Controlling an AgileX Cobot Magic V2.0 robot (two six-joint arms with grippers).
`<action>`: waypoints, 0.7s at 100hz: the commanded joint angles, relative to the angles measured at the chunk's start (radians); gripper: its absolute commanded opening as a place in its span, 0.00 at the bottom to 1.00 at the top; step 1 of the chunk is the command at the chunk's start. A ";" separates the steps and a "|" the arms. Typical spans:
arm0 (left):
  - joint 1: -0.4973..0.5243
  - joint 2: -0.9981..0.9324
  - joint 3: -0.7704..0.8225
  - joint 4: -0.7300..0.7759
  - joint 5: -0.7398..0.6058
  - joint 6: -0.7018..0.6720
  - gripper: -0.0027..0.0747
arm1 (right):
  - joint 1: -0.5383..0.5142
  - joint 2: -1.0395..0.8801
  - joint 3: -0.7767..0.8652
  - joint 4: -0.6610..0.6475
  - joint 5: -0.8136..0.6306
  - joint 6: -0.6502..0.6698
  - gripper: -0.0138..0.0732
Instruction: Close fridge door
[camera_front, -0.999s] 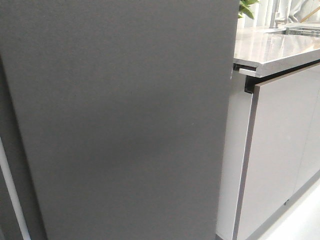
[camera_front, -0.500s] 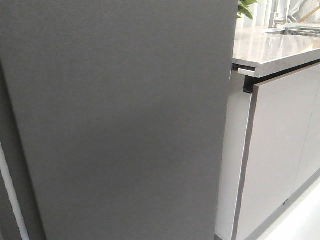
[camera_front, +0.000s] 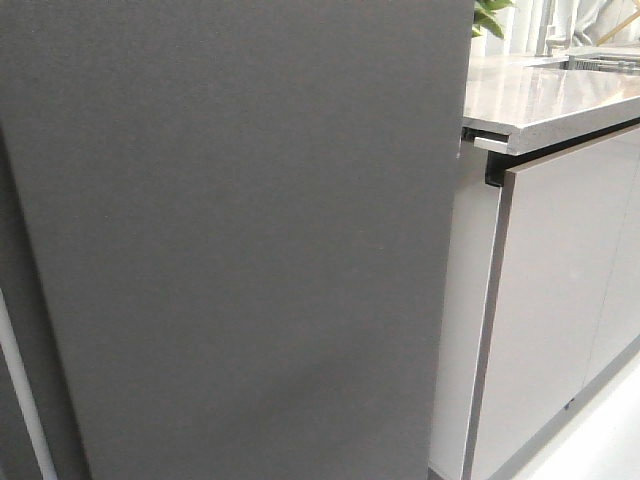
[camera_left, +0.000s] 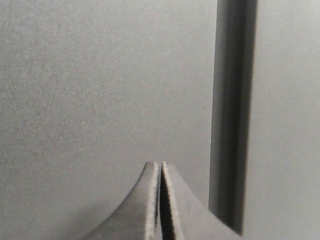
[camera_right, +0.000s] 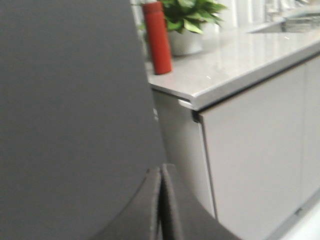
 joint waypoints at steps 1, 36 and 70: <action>0.004 -0.010 0.035 -0.004 -0.073 -0.004 0.01 | -0.007 -0.014 0.019 0.009 -0.137 -0.003 0.11; 0.004 -0.010 0.035 -0.004 -0.073 -0.004 0.01 | -0.007 -0.041 0.078 0.007 -0.153 -0.005 0.11; 0.004 -0.010 0.035 -0.004 -0.073 -0.004 0.01 | -0.007 -0.041 0.078 0.007 -0.148 -0.005 0.11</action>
